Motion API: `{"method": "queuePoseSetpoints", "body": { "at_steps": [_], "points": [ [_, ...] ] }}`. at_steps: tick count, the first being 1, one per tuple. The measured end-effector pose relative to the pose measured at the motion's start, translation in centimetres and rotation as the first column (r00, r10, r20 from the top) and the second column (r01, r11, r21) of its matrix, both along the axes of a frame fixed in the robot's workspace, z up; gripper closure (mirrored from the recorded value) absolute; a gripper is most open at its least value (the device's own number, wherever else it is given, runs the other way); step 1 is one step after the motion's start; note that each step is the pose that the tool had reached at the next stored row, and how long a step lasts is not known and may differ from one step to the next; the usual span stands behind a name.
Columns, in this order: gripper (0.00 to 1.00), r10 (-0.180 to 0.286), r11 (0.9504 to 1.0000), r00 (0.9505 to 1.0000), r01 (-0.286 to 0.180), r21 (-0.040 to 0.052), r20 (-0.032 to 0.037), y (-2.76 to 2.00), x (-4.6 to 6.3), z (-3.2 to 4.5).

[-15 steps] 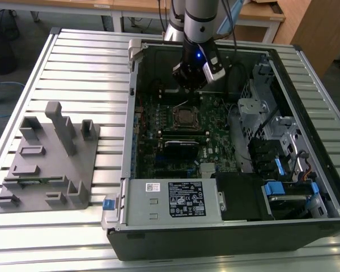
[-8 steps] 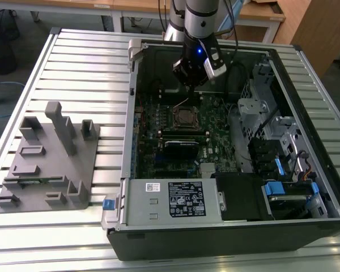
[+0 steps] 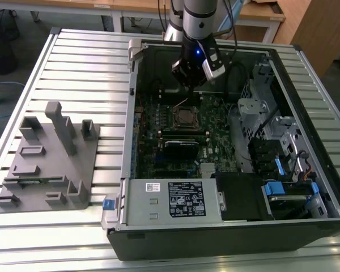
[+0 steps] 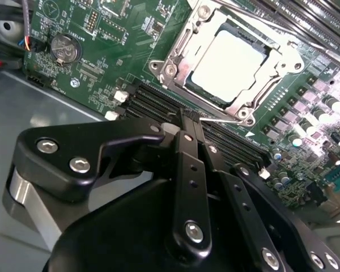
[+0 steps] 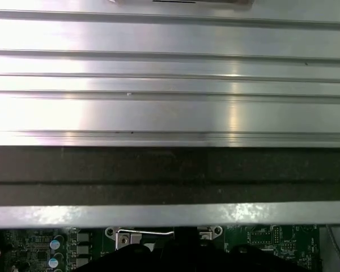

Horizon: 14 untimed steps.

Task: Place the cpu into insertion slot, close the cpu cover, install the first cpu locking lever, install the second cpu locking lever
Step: 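Install the first cpu locking lever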

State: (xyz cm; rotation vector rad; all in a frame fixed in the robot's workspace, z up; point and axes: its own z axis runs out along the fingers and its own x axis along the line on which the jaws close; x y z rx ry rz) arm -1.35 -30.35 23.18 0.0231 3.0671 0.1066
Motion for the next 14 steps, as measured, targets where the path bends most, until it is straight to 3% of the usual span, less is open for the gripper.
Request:
{"method": "queuePoseSetpoints", "body": {
  "at_steps": [4, 8, 10, 13, 14],
  "points": [
    [0.89, 0.0, 1.0, 1.0, 0.0, 0.0099, 0.0064, -0.22, -0.32, 0.0],
    [0.89, 0.0, 0.9999, 0.9999, 0.0, 0.011, 0.0105, -0.23, -0.57, 0.0],
    [0.89, 0.0, 0.9998, 0.9999, 0.0, 0.0196, 0.0168, -0.26, -0.68, -0.01],
    [0.89, 0.0, 0.9997, 0.9998, 0.0, 0.0226, 0.0183, -0.27, -0.71, -0.01],
    [0.89, 0.0, 0.9995, 0.9998, 0.0, 0.0304, 0.0194, -0.29, -0.72, -0.01]
  ]
}}
